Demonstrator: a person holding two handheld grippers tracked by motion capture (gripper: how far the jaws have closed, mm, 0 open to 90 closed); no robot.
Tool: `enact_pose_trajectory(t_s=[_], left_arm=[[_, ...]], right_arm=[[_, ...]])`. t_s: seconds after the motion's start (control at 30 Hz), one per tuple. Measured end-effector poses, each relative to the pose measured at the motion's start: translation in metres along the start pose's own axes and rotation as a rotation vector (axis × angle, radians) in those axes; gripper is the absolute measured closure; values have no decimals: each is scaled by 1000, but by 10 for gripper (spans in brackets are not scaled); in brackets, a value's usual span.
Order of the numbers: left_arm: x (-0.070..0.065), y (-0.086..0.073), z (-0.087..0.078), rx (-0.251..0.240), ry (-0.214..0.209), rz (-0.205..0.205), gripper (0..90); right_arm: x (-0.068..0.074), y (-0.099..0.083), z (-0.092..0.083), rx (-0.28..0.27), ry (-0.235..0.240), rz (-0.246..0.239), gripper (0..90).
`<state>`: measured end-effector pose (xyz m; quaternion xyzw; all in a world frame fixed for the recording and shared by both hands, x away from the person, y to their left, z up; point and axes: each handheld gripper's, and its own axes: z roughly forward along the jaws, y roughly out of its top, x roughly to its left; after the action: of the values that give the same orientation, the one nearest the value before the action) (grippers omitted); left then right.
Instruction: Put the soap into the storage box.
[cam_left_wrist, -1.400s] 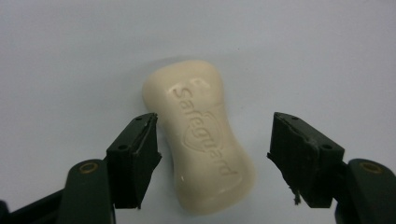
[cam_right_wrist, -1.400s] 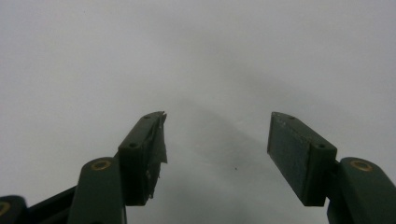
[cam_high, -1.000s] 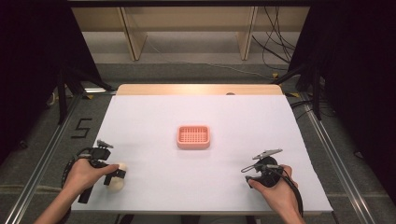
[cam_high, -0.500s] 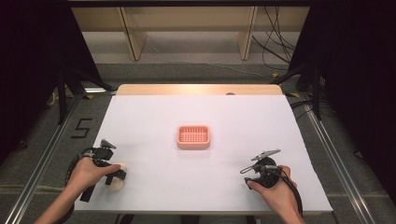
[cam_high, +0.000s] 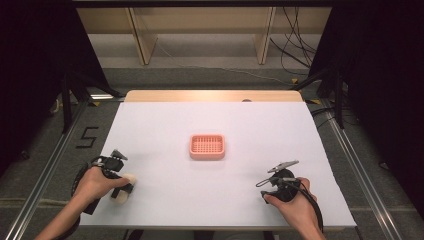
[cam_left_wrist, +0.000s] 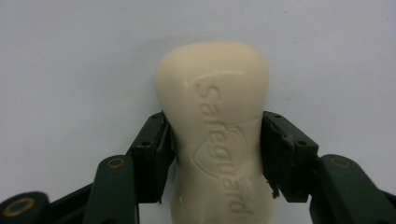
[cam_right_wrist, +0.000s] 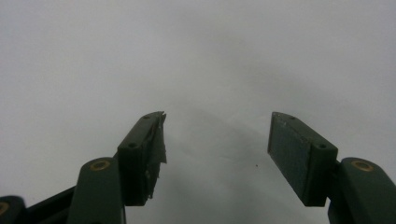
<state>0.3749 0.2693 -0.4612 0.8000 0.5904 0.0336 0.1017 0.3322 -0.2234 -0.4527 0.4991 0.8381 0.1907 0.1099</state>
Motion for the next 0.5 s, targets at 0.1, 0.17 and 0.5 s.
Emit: enact_pose_trajectory(t_s=[0.1, 0.17, 0.5], left_arm=[[0, 1, 1, 15, 4, 22, 465], [0, 2, 1, 29, 3, 33, 470], [0, 6, 1, 76, 15, 84, 487]], right_arm=[[-1, 0, 0, 5, -1, -9, 370], [-1, 0, 0, 6, 3, -9, 371], [0, 0, 2, 1, 6, -25, 370]])
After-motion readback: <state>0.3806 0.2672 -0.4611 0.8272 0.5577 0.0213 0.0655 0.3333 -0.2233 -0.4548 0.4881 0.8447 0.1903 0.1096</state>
